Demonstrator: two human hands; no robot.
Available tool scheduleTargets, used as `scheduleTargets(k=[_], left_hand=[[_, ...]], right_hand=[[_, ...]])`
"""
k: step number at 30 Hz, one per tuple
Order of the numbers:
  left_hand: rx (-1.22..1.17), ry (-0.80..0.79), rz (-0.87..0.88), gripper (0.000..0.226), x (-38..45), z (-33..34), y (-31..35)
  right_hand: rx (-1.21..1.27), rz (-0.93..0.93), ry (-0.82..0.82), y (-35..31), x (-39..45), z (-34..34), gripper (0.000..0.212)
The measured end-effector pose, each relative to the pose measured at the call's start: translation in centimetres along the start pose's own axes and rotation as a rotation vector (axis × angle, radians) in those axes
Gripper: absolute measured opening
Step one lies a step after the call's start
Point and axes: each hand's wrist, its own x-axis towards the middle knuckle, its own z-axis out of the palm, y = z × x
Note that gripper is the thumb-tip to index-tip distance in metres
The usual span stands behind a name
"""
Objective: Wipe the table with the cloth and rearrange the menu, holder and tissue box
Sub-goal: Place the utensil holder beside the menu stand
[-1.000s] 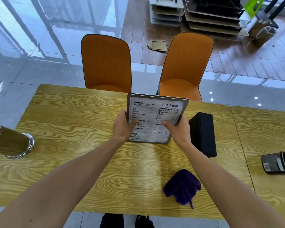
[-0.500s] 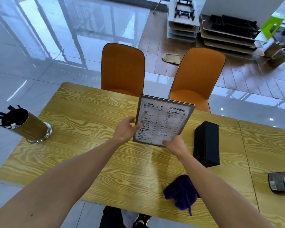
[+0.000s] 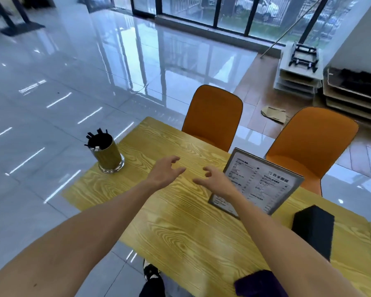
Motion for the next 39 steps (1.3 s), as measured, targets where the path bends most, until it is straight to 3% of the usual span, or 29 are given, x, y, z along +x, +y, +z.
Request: scheduleTargets(k=[8, 17, 23, 30, 39], left_hand=[[-0.022, 0.362, 0.047, 0.077, 0.2, -10.5, -4.6], [-0.075, 0.621, -0.138, 0.125, 1.8, -17.3, -14.1], [-0.295, 0.523, -0.262, 0.133, 3.4, -18.4, -20.1], [-0.436, 0.3, -0.396, 0.138, 5.9, -18.2, -26.1], [-0.531, 0.276, -0.354, 0.092, 8.4, -17.8, -28.3]], right_hand=[[-0.166, -0.333, 0.06, -10.6, 5.0, 3.6, 0.104], [-0.137, -0.417, 0.024, -18.0, 11.7, 10.6, 0.112], [-0.072, -0.394, -0.082, -19.9, 16.1, 15.4, 0.121], [-0.079, -0.318, -0.251, -21.1, 20.8, 19.8, 0.126], [0.166, -0.219, -0.312, -21.1, 23.9, 22.9, 0.107]])
